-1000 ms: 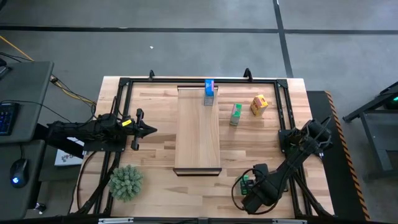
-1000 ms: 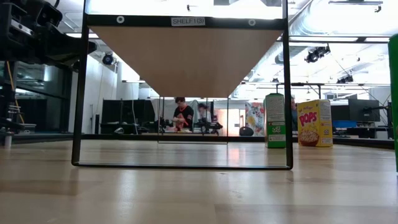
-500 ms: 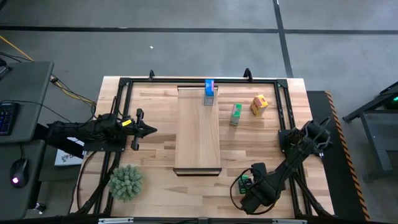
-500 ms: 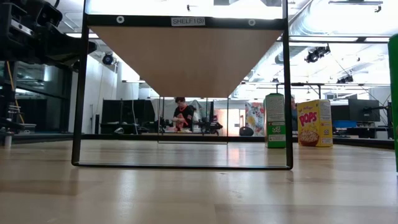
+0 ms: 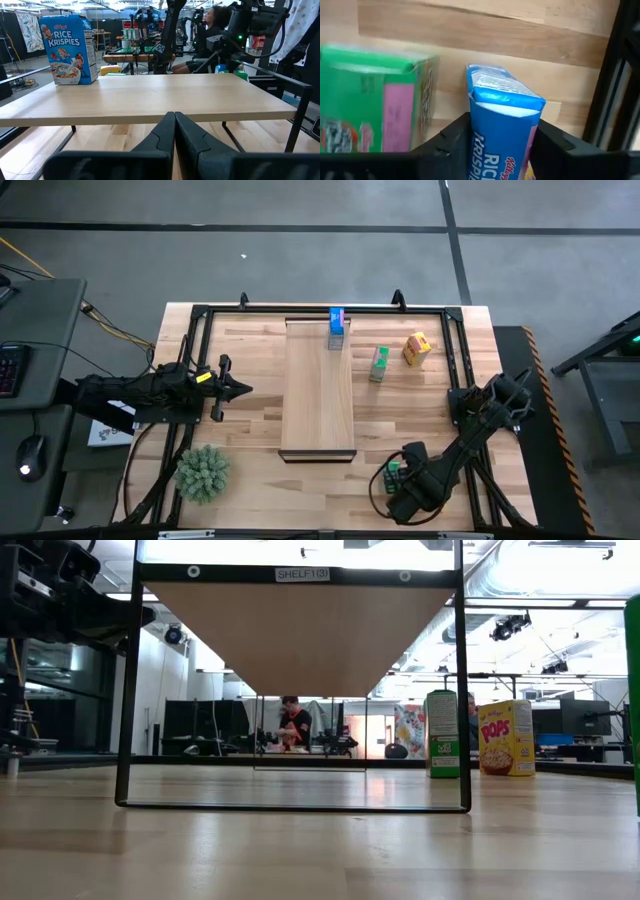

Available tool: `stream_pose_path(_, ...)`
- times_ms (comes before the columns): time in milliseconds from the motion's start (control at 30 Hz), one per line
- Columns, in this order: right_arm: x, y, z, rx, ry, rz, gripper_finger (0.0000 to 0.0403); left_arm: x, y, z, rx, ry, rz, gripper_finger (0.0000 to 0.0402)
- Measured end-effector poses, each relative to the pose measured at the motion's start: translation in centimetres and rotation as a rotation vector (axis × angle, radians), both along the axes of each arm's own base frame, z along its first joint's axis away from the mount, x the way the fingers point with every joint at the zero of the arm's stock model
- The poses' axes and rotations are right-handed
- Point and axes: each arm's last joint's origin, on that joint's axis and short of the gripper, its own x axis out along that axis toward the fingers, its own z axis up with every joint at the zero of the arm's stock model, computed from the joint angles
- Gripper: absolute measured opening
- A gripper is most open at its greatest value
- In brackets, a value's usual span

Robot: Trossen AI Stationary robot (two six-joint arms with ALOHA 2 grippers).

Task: Stack cereal on shelf
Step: Put the blue cereal box on the shelf aligned with the other blue cereal box

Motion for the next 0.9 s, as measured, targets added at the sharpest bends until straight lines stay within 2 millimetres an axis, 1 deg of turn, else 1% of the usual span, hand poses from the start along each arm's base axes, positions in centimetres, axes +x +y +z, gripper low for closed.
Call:
stream_pose_path(100, 0.2, -0.1, 1.1, 0.035, 0.034, 0.049, 0.0145, 0.0, 0.0, 0.0, 0.000, 0.000, 0.000, 0.0003)
stream_pose_path(233, 0.5, -0.6, 4.0, 0.041, 0.049, 0.106, 0.0143, 0.0, 0.0, 0.0, 0.000, 0.000, 0.000, 0.0003)
stream_pose_path(333, 0.9, -1.2, 6.6, 0.052, -0.088, 0.186, 0.0142, 0.0, 0.0, 0.0, 0.000, 0.000, 0.000, 0.0003)
stream_pose_path(433, 1.2, -2.4, 9.1, 0.000, -0.231, 0.209, 0.0142, 0.0, 0.0, 0.0, 0.000, 0.000, 0.000, 0.0003)
stream_pose_path(533, 1.4, -3.7, 11.2, -0.045, -0.346, 0.243, 0.0142, 0.0, 0.0, 0.0, 0.000, 0.000, 0.000, 0.0003)
stream_pose_path(733, 1.7, -6.1, 14.8, -0.094, -0.482, 0.351, 0.0142, 0.0, 0.0, 0.0, 0.000, 0.000, 0.000, 0.0003)
stream_pose_path(900, 2.1, -7.7, 17.8, -0.157, -0.585, 0.467, 0.0142, 0.0, 0.0, 0.0, 0.000, 0.000, -0.002, 0.0003)
